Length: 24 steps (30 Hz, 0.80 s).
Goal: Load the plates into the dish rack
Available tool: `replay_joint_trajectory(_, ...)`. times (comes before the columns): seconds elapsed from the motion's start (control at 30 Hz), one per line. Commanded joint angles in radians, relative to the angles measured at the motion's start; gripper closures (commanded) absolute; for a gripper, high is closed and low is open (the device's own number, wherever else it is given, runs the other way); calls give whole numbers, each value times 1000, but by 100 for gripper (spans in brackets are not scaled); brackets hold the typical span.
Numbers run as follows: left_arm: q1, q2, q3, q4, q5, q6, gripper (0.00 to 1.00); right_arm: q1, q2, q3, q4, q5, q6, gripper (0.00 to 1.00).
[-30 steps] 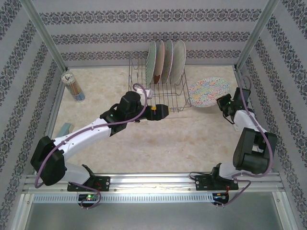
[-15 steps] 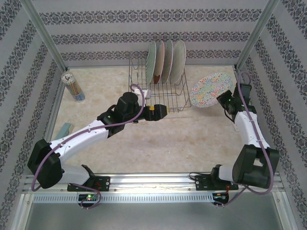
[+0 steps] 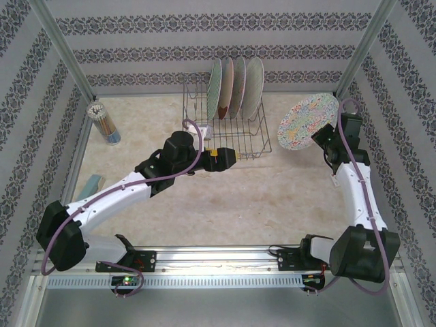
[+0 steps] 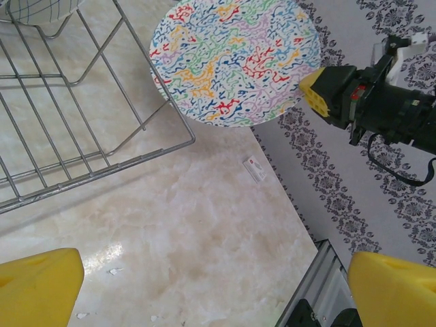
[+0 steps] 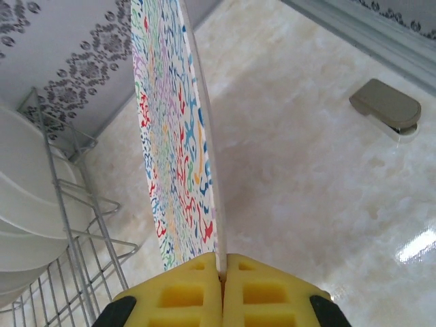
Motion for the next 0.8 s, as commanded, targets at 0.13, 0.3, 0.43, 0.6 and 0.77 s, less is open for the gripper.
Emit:
replay_joint_trajectory(0.13, 12, -47, 13, -47, -37, 38, 0, 41, -94, 84, -28, 80, -67, 100)
replay_joint_trajectory(0.3, 12, -77, 22, -83, -58, 60, 0, 62, -159, 99, -57, 106, -79, 100)
replay_joint_trajectory(0.43, 12, -103, 25, -100, -67, 68, 0, 98, -210, 127, -97, 141, -102, 100)
replay_joint_trajectory(0.6, 12, -134, 28, -119, -80, 76, 0, 139, -259, 169, -145, 163, -113, 100)
replay_joint_trajectory(0.77, 12, -170, 29, -145, -98, 88, 0, 212, -291, 210, -188, 204, -121, 100)
